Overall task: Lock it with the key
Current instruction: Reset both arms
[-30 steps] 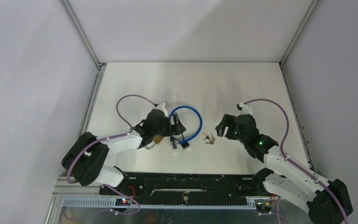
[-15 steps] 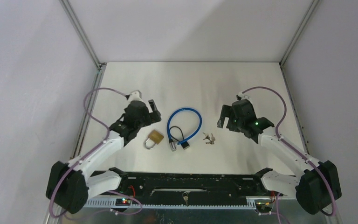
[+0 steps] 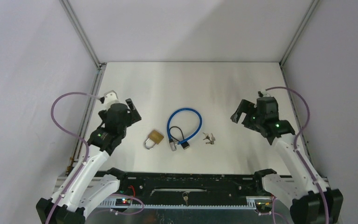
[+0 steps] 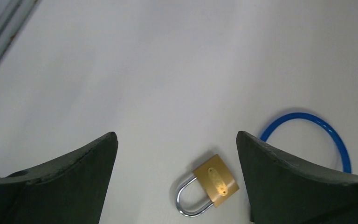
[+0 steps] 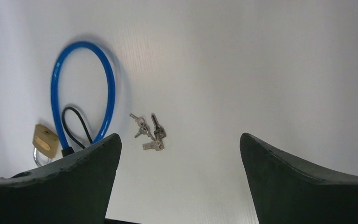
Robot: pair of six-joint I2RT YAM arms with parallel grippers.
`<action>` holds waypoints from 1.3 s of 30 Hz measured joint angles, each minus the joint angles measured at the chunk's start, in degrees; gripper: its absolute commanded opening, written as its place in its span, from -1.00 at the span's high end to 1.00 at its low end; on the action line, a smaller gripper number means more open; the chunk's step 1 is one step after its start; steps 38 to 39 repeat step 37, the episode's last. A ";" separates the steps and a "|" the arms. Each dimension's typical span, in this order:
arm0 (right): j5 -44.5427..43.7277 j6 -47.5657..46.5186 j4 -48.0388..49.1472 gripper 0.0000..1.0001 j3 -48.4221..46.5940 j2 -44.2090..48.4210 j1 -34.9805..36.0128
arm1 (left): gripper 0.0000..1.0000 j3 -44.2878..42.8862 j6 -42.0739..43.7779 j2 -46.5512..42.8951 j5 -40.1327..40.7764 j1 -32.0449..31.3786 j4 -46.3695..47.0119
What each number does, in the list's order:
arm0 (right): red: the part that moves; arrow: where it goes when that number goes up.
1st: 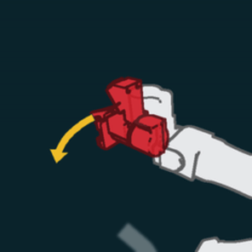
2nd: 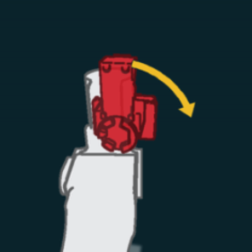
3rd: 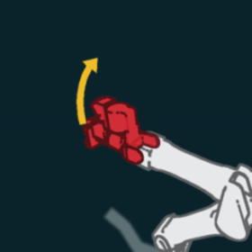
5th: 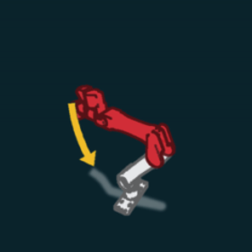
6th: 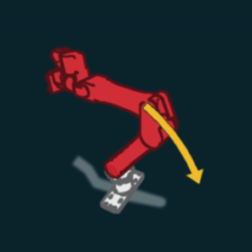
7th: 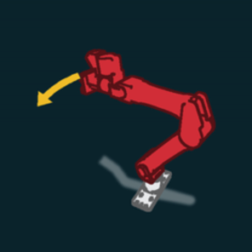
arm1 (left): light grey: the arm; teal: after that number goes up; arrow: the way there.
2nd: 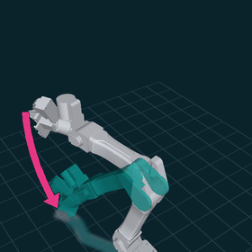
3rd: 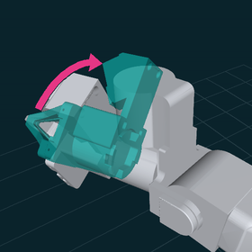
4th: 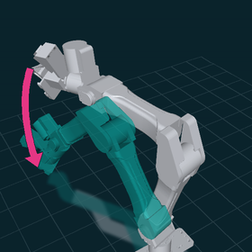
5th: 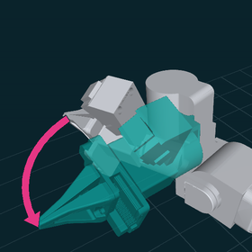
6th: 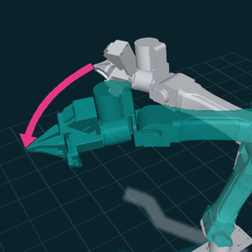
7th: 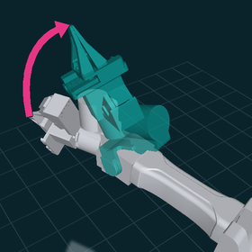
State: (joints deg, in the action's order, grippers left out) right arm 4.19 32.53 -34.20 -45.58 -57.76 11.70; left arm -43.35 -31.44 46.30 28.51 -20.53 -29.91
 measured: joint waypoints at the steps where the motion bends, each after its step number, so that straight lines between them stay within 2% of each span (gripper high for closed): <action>1: -0.66 0.02 -0.31 -0.99 0.00 2.29 -0.76 | -0.99 -0.37 0.00 -0.07 0.94 0.00 -1.31; 7: -8.02 0.44 -0.81 -0.99 -0.02 12.61 -1.49 | -0.99 -0.35 0.00 -3.93 3.58 0.00 -4.96; 12: -12.02 0.81 -0.46 -0.99 0.00 16.52 -1.84 | -0.99 -0.35 0.46 -8.20 5.22 0.04 -5.44; 27: -14.62 1.57 -0.63 -0.99 0.07 17.00 -1.84 | -1.00 -0.35 3.69 -12.33 6.91 0.04 -6.21; 39: -15.15 1.57 -1.31 -0.99 0.11 16.96 -1.84 | -0.99 -0.35 4.15 -12.26 6.88 0.04 -6.19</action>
